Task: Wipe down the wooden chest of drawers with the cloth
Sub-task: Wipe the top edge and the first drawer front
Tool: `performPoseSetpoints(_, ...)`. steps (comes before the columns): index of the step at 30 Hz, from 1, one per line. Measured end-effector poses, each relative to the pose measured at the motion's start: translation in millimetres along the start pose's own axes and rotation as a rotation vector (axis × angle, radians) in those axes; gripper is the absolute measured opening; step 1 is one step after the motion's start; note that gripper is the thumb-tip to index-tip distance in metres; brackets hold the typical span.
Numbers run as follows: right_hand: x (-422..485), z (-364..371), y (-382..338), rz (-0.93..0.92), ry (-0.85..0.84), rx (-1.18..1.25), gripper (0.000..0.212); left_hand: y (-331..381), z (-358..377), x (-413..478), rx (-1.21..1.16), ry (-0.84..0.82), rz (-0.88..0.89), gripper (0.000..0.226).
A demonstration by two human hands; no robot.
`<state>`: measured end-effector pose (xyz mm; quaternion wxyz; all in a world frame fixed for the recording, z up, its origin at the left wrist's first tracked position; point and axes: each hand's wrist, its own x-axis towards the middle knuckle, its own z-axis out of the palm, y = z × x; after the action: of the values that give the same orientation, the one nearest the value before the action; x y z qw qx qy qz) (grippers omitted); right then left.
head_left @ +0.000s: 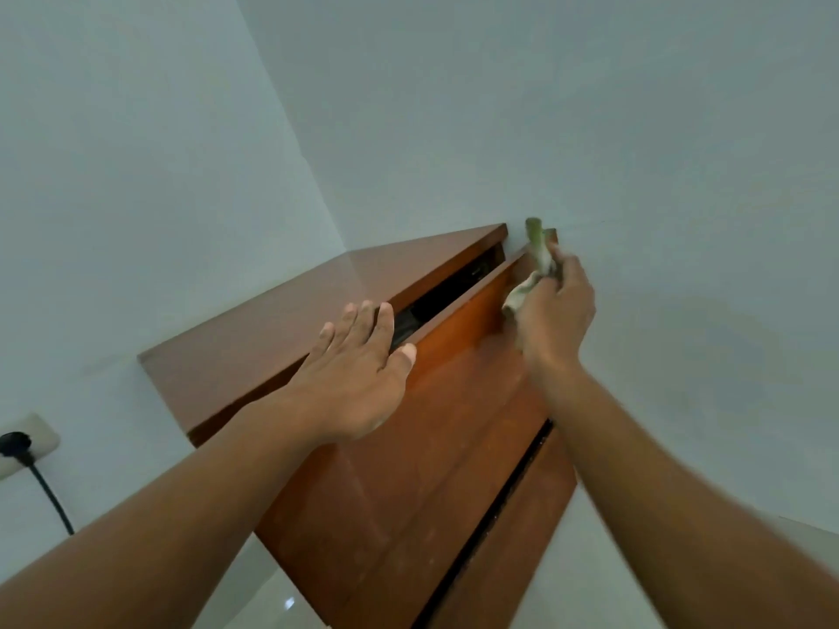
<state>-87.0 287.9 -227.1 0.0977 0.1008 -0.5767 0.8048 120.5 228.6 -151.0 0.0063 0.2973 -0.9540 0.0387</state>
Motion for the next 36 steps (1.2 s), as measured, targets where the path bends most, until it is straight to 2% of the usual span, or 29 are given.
performPoseSetpoints(2,-77.5,-13.2,-6.3,-0.147,-0.122,0.103,0.046,-0.7,-1.0,0.4,-0.017,-0.005,-0.006,0.064)
performPoseSetpoints(5,-159.1,-4.4,21.4,-0.504,-0.390,-0.056,0.050,-2.4,-1.5,3.2,-0.049,-0.014,-0.026,0.061)
performPoseSetpoints(7,-160.2,7.7,47.0,-0.613,-0.413,-0.176,0.058,-2.6,-0.6,5.6,-0.052,-0.034,-0.036,0.059)
performPoseSetpoints(10,-131.5,12.9,63.9,-0.646,-0.375,-0.213,0.060,-3.7,0.4,8.0,-0.077,-0.044,-0.044,0.058)
performPoseSetpoints(14,-63.9,18.7,80.8,-0.545,-0.299,-0.241,0.059,-5.4,3.0,7.2,-0.073,-0.047,-0.030,0.057)
performPoseSetpoints(19,27.6,18.9,121.8,-0.107,-0.216,-0.247,0.058,-2.2,3.6,4.3,-0.050,-0.040,-0.024,0.058)
performPoseSetpoints(24,30.5,14.3,106.7,0.293,0.149,-0.095,0.033,1.6,0.9,0.1,-0.004,-0.017,-0.028,0.061)
performPoseSetpoints(26,-4.6,3.8,90.3,0.350,0.202,-0.026,0.029,4.2,-0.3,-1.7,0.024,-0.004,-0.033,0.061)
performPoseSetpoints(28,-69.1,-8.9,75.8,0.217,0.150,0.022,0.031,4.2,-0.2,-2.5,0.053,0.011,-0.018,0.062)
performPoseSetpoints(32,-197.7,-5.0,68.0,-0.248,-0.125,0.081,0.043,-2.1,1.4,-1.3,0.095,0.047,0.065,0.062)
performPoseSetpoints(34,-222.8,4.8,75.0,-0.484,-0.254,-0.007,0.048,-4.5,1.6,-0.9,0.086,0.048,0.123,0.063)
performPoseSetpoints(36,-215.2,7.1,83.8,-0.582,-0.314,-0.067,0.052,-6.2,1.4,-0.8,0.078,0.044,0.182,0.063)
